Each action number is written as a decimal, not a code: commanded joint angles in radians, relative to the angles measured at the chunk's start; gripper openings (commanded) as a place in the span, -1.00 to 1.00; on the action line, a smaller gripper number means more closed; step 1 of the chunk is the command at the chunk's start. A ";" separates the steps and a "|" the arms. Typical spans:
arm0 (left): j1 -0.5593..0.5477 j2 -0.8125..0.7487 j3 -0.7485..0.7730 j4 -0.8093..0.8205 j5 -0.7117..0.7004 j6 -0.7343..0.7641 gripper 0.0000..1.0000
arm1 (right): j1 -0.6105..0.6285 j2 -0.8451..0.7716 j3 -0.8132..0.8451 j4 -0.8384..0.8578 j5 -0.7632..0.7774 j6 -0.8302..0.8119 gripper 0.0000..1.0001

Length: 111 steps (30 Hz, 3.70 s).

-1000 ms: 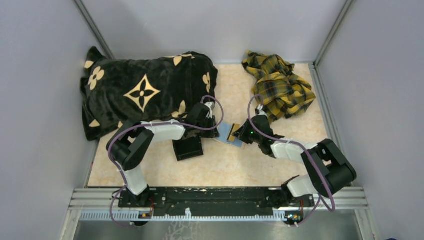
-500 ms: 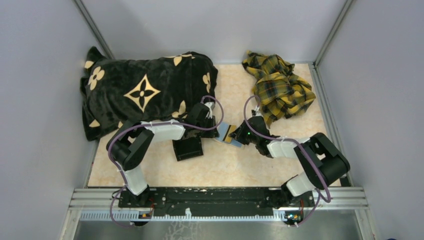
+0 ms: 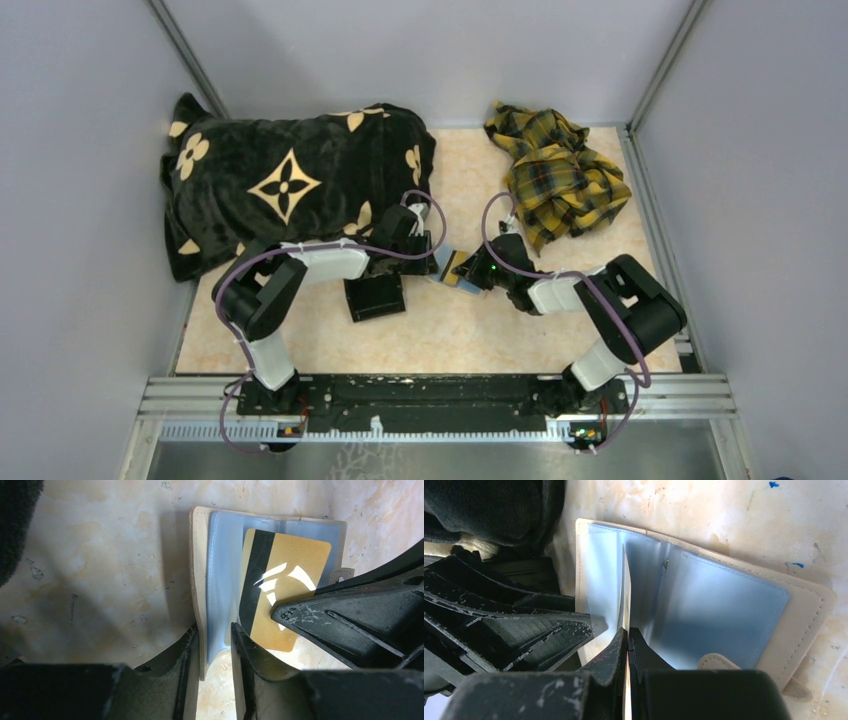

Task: Put the credit cards into the card holder
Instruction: Insert the credit card into the card holder.

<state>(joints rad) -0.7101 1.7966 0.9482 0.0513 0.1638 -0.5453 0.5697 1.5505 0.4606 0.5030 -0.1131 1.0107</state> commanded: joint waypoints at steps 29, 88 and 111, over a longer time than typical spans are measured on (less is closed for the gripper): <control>0.018 0.002 0.011 -0.008 0.061 0.021 -0.23 | 0.027 0.218 0.068 0.083 -0.042 -0.001 -1.00; 0.030 0.077 0.036 0.002 0.160 -0.013 -0.33 | 0.044 0.172 0.211 -0.349 0.136 -0.138 0.06; 0.031 0.059 0.037 0.029 0.168 -0.039 -0.20 | 0.045 0.190 0.257 -0.587 0.270 -0.239 0.06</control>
<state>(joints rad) -0.6659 1.8393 0.9718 0.0753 0.3183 -0.5793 0.6147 1.6844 0.7544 0.2234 0.0139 0.8715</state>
